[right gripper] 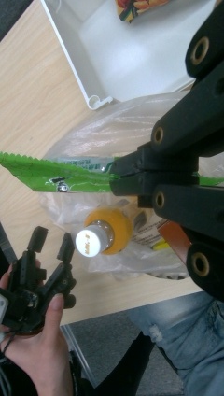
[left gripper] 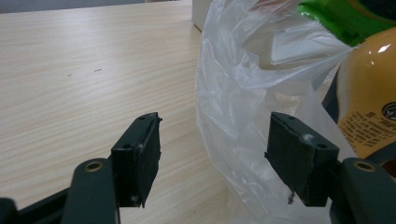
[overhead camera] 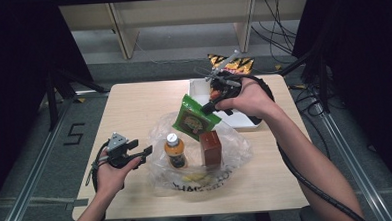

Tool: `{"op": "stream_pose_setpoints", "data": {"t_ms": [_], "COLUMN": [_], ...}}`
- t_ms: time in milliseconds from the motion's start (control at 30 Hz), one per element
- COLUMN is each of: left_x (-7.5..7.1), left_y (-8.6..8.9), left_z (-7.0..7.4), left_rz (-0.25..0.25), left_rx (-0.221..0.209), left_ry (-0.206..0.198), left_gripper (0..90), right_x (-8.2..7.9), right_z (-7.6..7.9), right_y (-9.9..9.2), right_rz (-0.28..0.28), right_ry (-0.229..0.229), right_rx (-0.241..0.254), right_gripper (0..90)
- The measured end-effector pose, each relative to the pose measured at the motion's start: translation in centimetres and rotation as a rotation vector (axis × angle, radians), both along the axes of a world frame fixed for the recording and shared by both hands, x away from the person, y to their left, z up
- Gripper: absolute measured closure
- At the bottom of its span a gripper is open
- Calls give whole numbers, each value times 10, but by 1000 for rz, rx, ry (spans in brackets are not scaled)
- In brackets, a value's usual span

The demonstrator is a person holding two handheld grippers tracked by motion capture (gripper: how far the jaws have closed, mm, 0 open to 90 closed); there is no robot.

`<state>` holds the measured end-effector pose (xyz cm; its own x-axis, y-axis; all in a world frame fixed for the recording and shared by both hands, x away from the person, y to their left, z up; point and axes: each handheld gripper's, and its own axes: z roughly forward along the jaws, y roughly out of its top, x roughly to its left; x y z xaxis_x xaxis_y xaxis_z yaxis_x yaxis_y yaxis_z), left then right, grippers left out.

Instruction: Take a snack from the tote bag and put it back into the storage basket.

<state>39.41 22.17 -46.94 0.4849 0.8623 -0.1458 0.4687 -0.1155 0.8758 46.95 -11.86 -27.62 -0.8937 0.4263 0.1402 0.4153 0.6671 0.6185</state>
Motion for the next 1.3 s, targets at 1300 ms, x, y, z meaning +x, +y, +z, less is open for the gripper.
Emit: {"op": "stream_pose_setpoints", "data": {"t_ms": [1300], "left_x": [1], "left_y": [0], "left_z": [-1], "left_rz": [8], "left_rx": [-7], "left_ry": [6], "left_gripper": [342], "right_x": [3], "right_z": [42], "right_y": [-27], "right_rz": [-76], "right_ry": [-57], "right_rx": [116], "right_gripper": [900]}}
